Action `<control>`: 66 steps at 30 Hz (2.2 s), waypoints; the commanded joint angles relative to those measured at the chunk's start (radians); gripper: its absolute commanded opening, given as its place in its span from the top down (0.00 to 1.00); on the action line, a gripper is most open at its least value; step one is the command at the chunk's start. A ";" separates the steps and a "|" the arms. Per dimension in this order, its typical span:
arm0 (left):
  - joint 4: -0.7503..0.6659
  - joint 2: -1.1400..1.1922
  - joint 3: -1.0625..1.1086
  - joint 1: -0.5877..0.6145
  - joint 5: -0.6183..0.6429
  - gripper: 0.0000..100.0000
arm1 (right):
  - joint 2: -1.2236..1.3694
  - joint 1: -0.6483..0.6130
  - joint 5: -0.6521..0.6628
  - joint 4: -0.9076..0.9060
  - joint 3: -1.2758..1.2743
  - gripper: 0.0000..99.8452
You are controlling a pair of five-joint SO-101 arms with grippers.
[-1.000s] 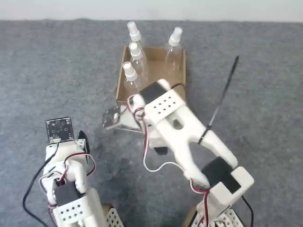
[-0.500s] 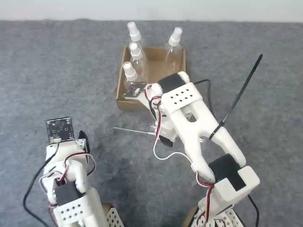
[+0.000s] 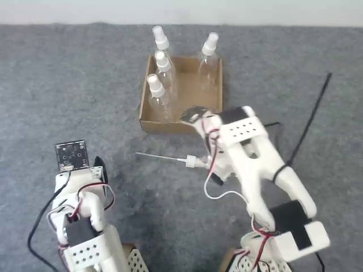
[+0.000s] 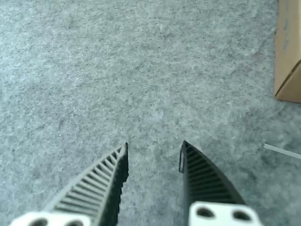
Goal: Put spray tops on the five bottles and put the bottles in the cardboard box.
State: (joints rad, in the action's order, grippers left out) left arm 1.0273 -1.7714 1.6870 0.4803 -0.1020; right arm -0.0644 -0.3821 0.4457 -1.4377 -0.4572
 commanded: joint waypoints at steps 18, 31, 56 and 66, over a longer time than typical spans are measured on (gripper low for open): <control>-0.034 -0.009 -0.008 0.000 0.000 0.83 | -0.087 -0.021 -0.129 0.206 -0.127 0.76; -0.034 -0.009 -0.008 0.000 0.000 0.83 | -0.087 -0.059 -0.046 0.219 -0.138 0.68; -0.034 -0.009 -0.008 0.000 0.000 0.83 | 0.016 -0.024 0.017 0.364 -0.138 0.75; -0.034 -0.009 -0.008 0.000 0.000 0.83 | 0.018 -0.021 0.015 0.363 -0.144 0.90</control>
State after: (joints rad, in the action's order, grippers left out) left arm 1.0257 -1.7714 1.6870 0.4787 -0.1020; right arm -0.0292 -0.4081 0.4519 -1.0894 -0.6061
